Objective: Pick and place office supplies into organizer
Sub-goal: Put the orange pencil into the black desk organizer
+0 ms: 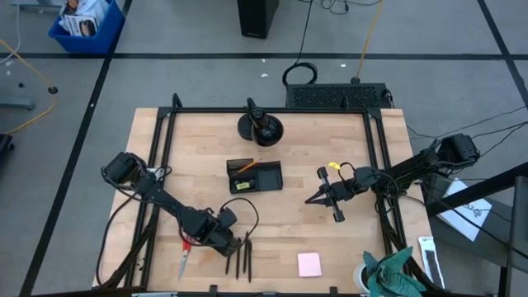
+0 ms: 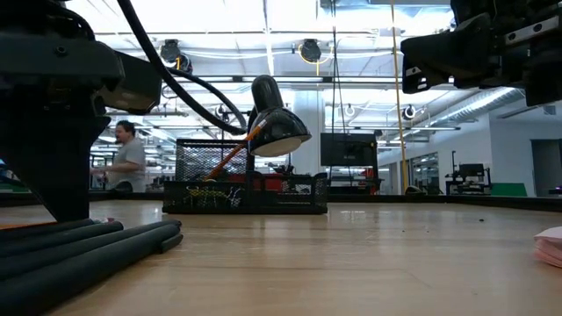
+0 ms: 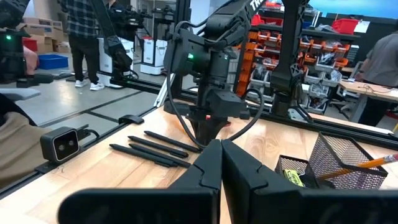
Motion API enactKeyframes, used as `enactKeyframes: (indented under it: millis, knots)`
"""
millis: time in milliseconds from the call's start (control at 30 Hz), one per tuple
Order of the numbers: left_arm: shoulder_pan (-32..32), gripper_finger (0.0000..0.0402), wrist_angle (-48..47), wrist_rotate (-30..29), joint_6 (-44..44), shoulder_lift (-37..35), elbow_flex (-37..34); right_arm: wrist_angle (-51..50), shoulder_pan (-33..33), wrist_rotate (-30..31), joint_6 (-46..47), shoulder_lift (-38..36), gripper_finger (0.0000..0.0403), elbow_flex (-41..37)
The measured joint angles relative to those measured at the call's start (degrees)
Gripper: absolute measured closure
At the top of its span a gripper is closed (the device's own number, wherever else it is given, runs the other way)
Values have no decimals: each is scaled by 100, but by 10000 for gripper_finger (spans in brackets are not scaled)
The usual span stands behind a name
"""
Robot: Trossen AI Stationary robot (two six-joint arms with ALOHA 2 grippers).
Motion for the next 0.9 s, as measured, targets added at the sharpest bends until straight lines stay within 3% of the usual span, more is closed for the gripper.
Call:
enactKeyframes:
  millis: [200, 367, 633, 900]
  knots:
    - [-29, 393, 222, -148, 257, 8, -4, 0, 0, 2, -4, 0, 403, 0]
    - [-28, 376, 305, -252, 360, 22, -9, 1, 0, 2, -2, 0, 403, 0]
    - [-33, 396, 506, -648, 503, 54, -15, 0, 0, 2, -2, 0, 403, 0]
    - [-37, 380, 875, -1149, 1086, 40, -22, 0, 0, 2, 0, 0, 403, 0]
